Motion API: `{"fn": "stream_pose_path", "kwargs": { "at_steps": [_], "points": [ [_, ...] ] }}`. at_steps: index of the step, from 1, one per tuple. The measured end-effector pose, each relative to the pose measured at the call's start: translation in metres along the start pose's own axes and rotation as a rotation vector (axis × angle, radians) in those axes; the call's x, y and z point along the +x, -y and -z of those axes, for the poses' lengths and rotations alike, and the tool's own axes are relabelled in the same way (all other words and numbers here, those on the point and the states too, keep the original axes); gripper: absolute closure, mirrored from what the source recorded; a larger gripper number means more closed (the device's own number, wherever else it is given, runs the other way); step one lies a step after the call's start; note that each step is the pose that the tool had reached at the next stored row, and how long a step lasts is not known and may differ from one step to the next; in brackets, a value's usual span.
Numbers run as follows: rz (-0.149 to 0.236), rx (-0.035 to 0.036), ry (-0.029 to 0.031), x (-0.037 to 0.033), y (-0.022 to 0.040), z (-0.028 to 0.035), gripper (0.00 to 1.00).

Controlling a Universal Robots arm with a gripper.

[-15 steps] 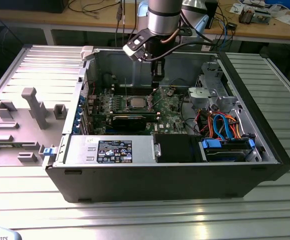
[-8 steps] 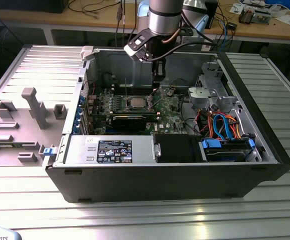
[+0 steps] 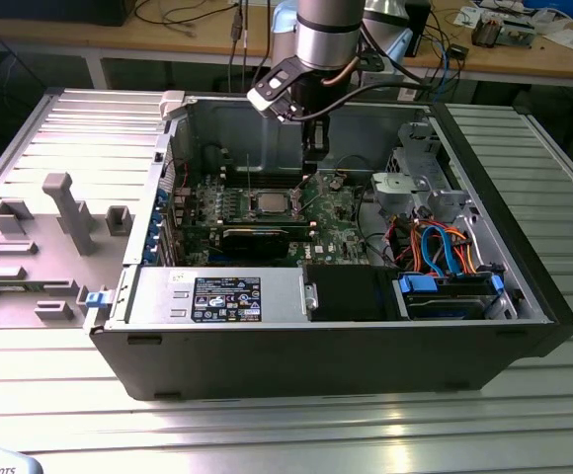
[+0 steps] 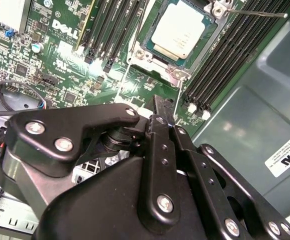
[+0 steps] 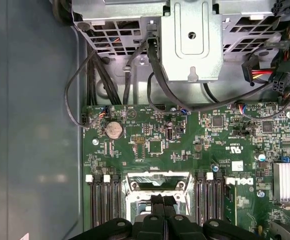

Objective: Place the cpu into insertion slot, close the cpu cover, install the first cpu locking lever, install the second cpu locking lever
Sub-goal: 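Close the cpu cover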

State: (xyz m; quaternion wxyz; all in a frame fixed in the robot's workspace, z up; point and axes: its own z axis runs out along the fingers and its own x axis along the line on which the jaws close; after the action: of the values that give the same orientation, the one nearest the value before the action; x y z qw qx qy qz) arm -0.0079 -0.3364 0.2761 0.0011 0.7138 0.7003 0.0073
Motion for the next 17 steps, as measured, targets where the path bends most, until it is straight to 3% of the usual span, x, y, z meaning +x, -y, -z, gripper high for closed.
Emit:
{"fn": "stream_pose_path", "kwargs": {
  "at_steps": [17],
  "points": [
    [0.0,0.0,0.0,0.0002,-0.0073,-0.0001,0.89]
  ]
}}
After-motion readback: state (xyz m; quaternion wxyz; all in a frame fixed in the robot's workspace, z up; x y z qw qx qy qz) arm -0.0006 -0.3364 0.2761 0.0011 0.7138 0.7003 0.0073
